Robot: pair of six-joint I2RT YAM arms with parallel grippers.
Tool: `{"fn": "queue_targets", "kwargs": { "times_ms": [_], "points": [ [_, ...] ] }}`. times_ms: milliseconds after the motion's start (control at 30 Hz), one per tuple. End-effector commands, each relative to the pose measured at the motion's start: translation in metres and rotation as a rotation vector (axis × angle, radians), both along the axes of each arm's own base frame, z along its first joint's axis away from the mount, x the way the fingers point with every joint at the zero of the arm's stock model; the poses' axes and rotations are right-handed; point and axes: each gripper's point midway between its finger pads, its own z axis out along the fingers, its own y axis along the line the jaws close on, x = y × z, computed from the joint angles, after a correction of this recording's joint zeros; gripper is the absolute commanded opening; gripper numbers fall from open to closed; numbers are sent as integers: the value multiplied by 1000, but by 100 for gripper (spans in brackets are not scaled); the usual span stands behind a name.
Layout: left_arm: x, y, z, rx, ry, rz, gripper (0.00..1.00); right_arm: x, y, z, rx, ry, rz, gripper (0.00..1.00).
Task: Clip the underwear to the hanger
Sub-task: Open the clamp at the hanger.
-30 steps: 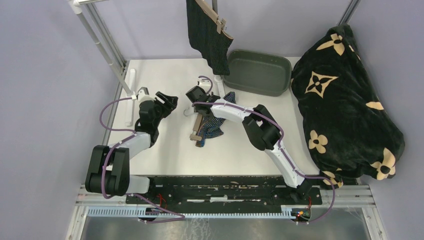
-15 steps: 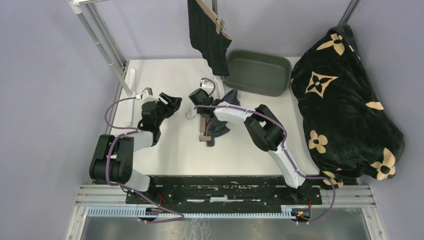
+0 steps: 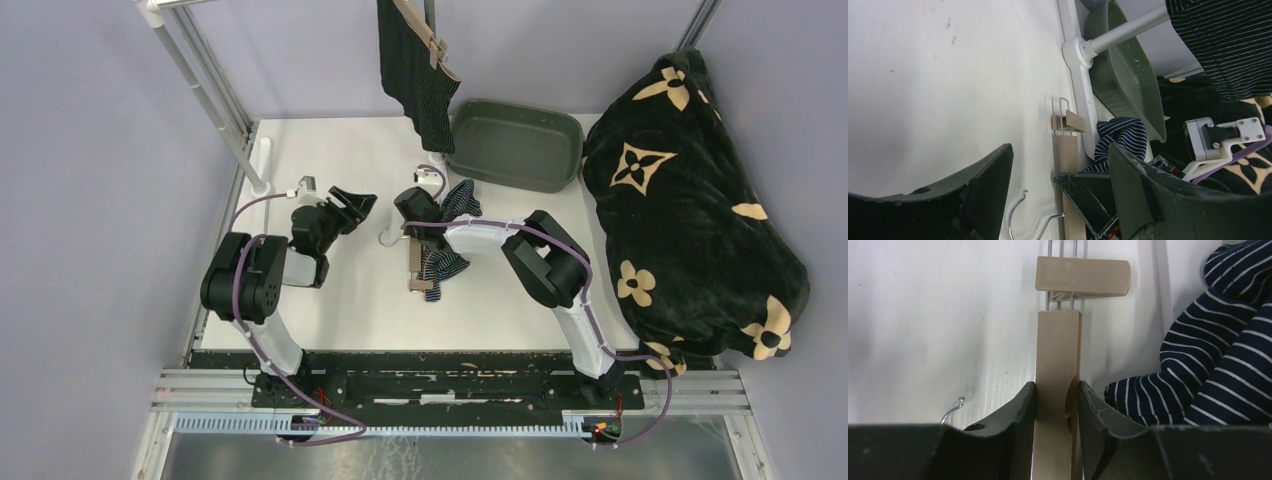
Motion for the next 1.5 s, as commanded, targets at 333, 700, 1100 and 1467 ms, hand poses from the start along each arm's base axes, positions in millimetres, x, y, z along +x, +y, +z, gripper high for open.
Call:
{"fn": "queue_targets", "kwargs": {
  "times_ms": [333, 700, 1100, 1467],
  "points": [
    [33, -25, 25, -120, -147, -125, 75, 0, 19, 59, 222, -133, 88, 33],
    [39, -43, 10, -144, -142, -194, 75, -5, 27, 69, 288, -144, 129, 31],
    [45, -62, 1, -160, -147, -257, 75, -9, 31, 75, 318, -152, 160, 31],
    [47, -79, -1, -173, -150, -311, 75, -10, 35, 76, 330, -153, 180, 31]
  ]
}}
